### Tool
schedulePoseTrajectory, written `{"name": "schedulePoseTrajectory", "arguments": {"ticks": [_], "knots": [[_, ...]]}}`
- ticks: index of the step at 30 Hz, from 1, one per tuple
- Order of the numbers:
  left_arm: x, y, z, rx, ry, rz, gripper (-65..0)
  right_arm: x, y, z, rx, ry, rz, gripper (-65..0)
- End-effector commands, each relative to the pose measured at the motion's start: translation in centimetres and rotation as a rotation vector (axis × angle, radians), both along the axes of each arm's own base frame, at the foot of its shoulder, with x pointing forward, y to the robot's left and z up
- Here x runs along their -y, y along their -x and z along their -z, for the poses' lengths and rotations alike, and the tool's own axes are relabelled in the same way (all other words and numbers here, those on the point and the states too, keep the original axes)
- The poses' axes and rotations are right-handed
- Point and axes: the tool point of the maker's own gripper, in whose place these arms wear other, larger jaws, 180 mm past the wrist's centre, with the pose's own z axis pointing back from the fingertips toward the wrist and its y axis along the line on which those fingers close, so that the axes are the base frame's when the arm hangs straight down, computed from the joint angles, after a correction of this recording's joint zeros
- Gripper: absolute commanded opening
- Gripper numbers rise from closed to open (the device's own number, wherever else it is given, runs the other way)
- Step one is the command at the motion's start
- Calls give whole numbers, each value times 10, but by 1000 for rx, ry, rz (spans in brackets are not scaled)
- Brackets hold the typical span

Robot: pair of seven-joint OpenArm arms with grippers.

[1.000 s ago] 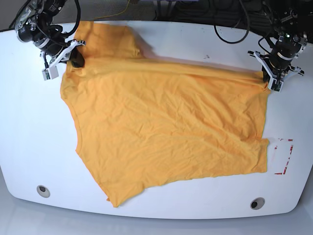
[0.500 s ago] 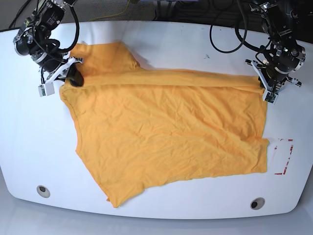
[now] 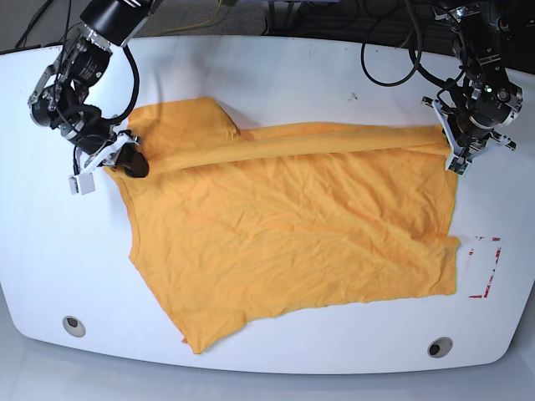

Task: Layout the t-shirt on the table in an organized manner, then fold the t-shirt properly
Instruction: 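Drag both held corners down along the table toward the hem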

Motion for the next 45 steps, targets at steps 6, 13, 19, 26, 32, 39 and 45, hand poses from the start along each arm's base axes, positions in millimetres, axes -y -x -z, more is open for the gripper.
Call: {"name": "schedulePoseTrajectory", "arguments": {"ticks": [6,13,19,26,32,39,45], "knots": [[-5,-9,-12,33,-22,-4,-625,8,-43,-21,78,-56,5,-645],[-4,-27,-24,83,-19,-3,-625,16,-67,-25,86,-104,19,-645],[-5,-47,-36,131,-14,-10,-625,20,-83,-28,85,-137,22,-645],[-10,-54,-39,122,-15,-32,-625,23,-96,-27,84,-152,21,-645],[-10,-55,-38,120,-13,-31,-625,19,-105,-26,83,-152,4,-645],[-9,-56,-38,123,-12,-28,-625,17,-111,-24,85,-178,13,-645],[-14,-56,-41,125,-25,-32,-625,20,-115,-23,85,-179,18,-645]]}}
